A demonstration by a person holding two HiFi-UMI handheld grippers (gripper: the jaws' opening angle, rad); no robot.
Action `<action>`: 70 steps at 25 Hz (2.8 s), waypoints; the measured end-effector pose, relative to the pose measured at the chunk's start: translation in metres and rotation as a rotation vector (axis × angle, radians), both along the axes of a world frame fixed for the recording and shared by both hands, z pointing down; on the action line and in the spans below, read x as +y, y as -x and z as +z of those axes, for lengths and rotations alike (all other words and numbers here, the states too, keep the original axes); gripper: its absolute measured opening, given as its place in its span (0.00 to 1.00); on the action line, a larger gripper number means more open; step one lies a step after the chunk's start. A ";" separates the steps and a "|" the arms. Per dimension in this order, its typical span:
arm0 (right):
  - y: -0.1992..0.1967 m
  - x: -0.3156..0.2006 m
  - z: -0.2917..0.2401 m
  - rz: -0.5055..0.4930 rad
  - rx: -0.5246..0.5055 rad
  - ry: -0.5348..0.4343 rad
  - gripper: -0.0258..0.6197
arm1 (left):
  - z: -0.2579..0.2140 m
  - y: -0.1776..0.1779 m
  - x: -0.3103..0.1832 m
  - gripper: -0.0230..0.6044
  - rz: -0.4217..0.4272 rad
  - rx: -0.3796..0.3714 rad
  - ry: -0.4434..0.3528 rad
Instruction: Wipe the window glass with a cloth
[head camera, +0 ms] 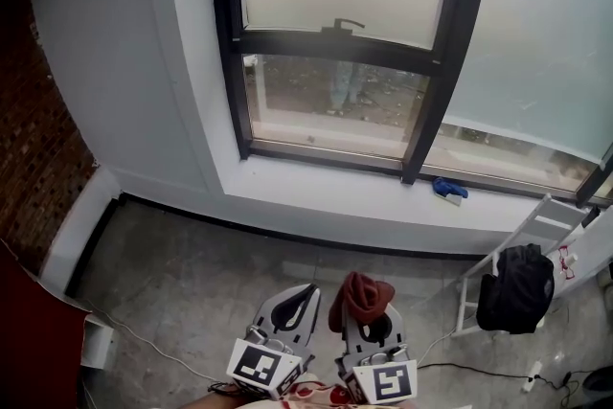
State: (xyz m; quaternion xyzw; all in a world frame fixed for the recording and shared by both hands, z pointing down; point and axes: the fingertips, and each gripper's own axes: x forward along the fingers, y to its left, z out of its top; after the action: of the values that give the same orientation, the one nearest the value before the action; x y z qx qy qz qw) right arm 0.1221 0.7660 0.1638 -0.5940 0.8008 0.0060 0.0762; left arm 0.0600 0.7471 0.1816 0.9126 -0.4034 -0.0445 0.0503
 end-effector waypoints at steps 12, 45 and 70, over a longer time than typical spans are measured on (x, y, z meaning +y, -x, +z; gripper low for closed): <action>-0.021 -0.123 0.007 0.076 0.022 0.012 0.17 | 0.005 -0.019 -0.129 0.07 0.059 -0.005 -0.029; -0.055 -0.412 0.006 0.158 0.010 0.039 0.17 | 0.004 -0.052 -0.430 0.07 0.137 0.010 0.012; -0.201 -0.611 0.018 0.006 0.073 0.091 0.17 | -0.005 -0.189 -0.616 0.07 -0.006 -0.005 0.027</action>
State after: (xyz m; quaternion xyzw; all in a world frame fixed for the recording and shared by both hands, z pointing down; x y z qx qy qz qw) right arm 0.3227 0.1548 0.1819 -0.5986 0.8007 -0.0085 0.0199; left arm 0.2488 0.1309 0.1763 0.9106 -0.4070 -0.0371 0.0615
